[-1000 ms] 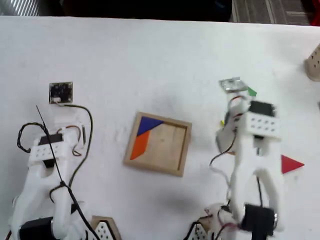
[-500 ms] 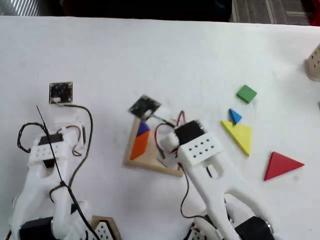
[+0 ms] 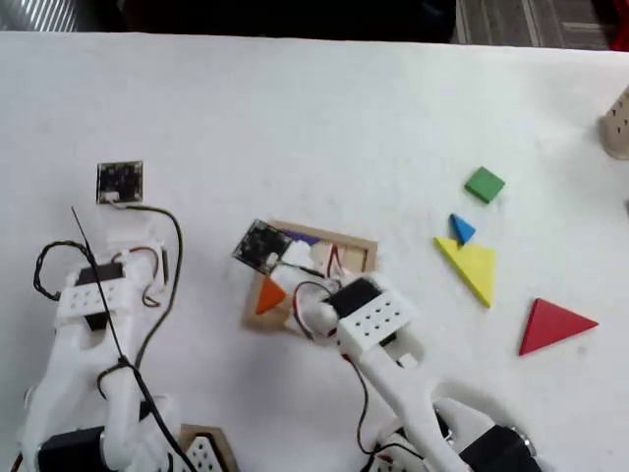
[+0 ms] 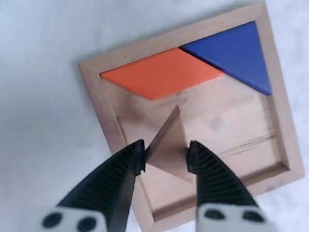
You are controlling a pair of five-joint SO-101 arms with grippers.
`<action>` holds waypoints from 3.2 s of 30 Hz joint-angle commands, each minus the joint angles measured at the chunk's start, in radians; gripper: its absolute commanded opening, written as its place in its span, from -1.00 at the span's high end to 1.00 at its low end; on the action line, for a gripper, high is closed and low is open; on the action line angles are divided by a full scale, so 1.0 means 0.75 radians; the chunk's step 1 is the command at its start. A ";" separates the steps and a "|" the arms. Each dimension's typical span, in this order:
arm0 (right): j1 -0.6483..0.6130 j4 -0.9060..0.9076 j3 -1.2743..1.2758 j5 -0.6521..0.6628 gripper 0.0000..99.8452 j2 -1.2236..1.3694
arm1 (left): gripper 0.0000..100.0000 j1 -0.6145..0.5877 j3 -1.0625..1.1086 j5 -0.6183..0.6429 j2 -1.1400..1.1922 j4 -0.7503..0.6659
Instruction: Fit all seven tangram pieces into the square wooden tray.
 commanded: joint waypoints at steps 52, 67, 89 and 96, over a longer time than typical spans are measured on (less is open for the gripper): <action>2.110 0.292 0.313 0.008 0.96 -0.367 | 0.95 1.431 -0.127 -0.078 -0.003 0.129; 2.075 0.289 0.317 0.014 0.96 -0.367 | 0.95 1.435 -0.597 0.041 0.625 0.229; 2.071 0.289 0.317 0.016 0.96 -0.367 | 0.95 1.003 -0.951 0.217 0.729 0.309; 2.071 0.289 0.317 0.016 0.96 -0.367 | 0.95 1.255 -0.708 0.200 0.453 0.358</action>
